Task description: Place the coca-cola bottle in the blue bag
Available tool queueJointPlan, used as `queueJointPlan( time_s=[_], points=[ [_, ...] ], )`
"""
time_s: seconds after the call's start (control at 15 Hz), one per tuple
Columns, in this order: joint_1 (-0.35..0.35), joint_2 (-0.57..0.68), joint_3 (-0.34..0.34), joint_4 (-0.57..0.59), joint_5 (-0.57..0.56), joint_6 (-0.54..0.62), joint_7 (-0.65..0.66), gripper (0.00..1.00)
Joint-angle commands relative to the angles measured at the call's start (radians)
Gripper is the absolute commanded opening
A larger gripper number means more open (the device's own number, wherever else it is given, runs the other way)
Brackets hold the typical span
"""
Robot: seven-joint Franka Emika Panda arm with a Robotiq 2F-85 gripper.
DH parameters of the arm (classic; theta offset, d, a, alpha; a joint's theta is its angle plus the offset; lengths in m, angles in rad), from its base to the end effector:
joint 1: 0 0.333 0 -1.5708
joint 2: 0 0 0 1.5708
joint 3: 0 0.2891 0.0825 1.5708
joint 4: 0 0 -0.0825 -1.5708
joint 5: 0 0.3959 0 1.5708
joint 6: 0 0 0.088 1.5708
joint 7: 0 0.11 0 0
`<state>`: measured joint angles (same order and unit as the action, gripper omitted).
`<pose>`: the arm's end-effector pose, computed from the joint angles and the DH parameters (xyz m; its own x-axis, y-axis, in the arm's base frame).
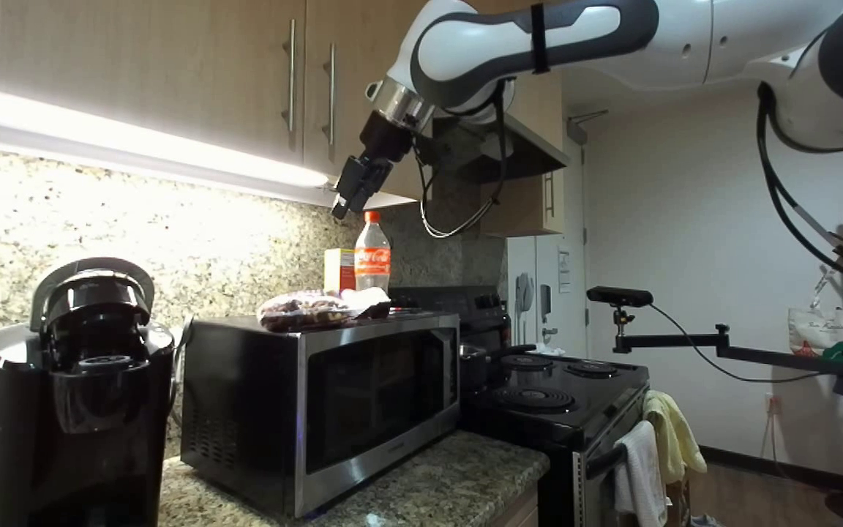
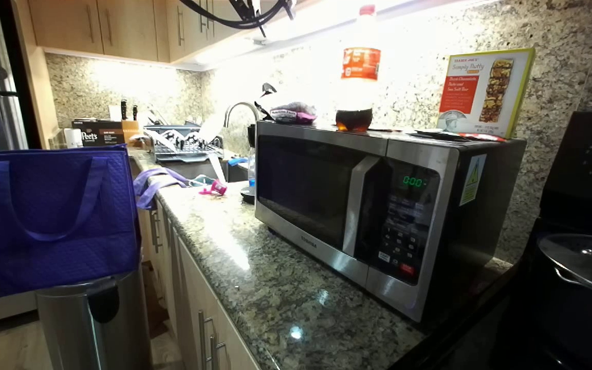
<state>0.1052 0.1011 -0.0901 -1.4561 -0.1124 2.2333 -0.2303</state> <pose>0.6433 0.0094 0.6699 0.7548 0.3110 0.5775 0.1912 -0.9465 0.2598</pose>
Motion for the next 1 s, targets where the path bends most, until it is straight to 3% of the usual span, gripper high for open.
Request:
queueJointPlan(
  time_s=[0.0,0.27,0.53,0.6,0.93],
  points=[
    [-0.014,-0.042,-0.007,-0.011,0.015,-0.096,0.126,0.99],
    [-0.025,-0.126,-0.044,-0.092,0.005,-0.073,0.321,1.0],
    [-0.042,-0.134,-0.1,-0.087,0.017,-0.074,0.455,1.0],
    [-0.097,-0.121,-0.064,-0.07,0.03,-0.068,0.457,1.0],
    [-0.155,-0.063,-0.068,-0.032,0.064,0.027,0.36,1.0]
  ],
)
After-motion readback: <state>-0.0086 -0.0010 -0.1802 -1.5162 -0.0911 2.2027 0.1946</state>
